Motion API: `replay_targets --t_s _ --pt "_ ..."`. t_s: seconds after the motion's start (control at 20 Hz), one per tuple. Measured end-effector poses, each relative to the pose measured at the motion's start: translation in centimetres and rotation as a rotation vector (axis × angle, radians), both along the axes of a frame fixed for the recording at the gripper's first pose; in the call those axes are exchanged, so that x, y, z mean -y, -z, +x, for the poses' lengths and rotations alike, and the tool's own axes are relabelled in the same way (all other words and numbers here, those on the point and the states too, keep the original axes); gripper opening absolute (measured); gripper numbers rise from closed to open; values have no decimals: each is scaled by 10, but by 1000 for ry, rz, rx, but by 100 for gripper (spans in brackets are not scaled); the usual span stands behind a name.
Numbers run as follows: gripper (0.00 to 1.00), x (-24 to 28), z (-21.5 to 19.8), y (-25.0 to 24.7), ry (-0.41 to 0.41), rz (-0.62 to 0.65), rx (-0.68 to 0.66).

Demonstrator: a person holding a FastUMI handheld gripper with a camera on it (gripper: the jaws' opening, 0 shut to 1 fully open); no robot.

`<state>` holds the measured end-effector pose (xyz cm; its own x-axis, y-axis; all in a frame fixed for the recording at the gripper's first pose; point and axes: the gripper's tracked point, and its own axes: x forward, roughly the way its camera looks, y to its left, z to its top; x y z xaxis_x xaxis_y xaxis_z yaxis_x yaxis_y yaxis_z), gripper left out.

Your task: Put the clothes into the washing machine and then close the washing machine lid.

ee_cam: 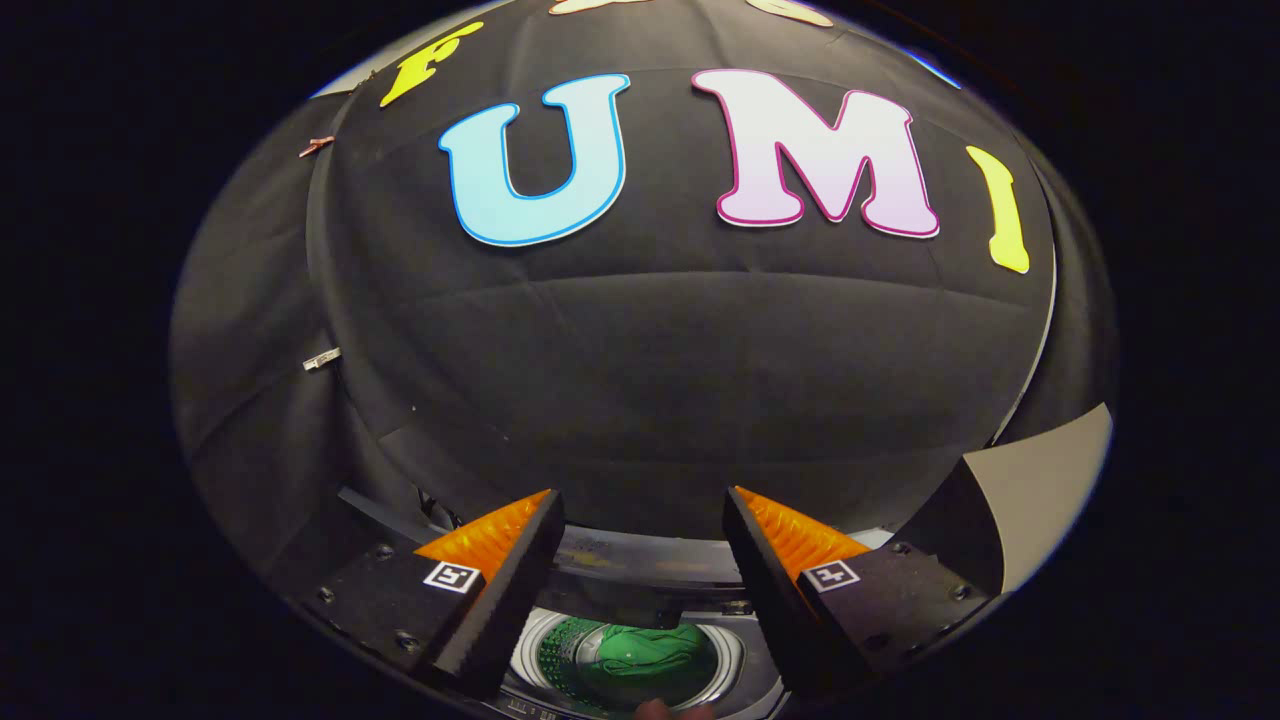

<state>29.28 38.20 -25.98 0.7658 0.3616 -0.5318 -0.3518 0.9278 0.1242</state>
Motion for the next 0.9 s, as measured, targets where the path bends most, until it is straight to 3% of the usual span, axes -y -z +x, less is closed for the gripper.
replay_targets --t_s 0.5,0.9 --pt "100 8 -31 4 -4 14 79" --pt "100 13 -64 22 -34 27 23"
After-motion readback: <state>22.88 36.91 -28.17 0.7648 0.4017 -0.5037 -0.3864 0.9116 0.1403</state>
